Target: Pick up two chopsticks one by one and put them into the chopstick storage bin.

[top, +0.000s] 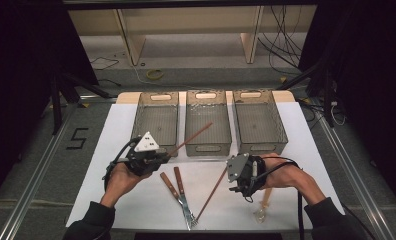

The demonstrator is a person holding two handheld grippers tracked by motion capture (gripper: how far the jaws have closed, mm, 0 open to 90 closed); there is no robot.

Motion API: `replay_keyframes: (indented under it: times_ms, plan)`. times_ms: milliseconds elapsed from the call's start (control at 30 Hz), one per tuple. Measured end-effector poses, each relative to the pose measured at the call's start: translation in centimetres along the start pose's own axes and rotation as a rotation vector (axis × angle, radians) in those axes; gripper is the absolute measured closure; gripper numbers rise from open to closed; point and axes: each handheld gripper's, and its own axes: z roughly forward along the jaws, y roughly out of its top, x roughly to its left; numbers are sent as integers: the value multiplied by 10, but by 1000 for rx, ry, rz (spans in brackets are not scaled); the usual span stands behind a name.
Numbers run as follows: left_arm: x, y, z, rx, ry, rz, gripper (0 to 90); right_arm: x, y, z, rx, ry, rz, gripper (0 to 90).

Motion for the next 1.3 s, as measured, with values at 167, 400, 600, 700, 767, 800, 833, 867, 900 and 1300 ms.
replay_keyframes:
  times_ms: [167, 400, 600, 700, 767, 800, 833, 867, 900, 1300]
  plan:
    - [20, 7, -2, -36, 38, -51, 842, 2, -2, 3, -13, 5, 11, 353]
    - [41, 13, -1, -61, 72, -107, 842, 3, -5, 5, -17, 20, 25, 328]
    - [56, 14, 2, -73, 101, -160, 842, 5, -8, 6, -44, 9, 45, 319]
    - [63, 15, 6, -66, 118, -177, 842, 7, -9, 6, -56, 13, 49, 319]
    - [68, 15, 9, -63, 125, -197, 842, 9, -9, 7, -53, 17, 53, 315]
    - [70, 15, 10, -65, 131, -206, 842, 10, -9, 8, -47, 12, 49, 314]
    - [73, 16, 10, -61, 134, -207, 842, 11, -9, 9, -45, 14, 54, 313]
    - [75, 17, 11, -58, 144, -211, 842, 11, -9, 9, -54, 19, 53, 314]
    - [78, 17, 12, -53, 151, -215, 842, 12, -10, 10, -57, 25, 55, 314]
    - [107, 15, 29, -3, 199, -300, 842, 14, -10, 14, -48, 29, 51, 310]
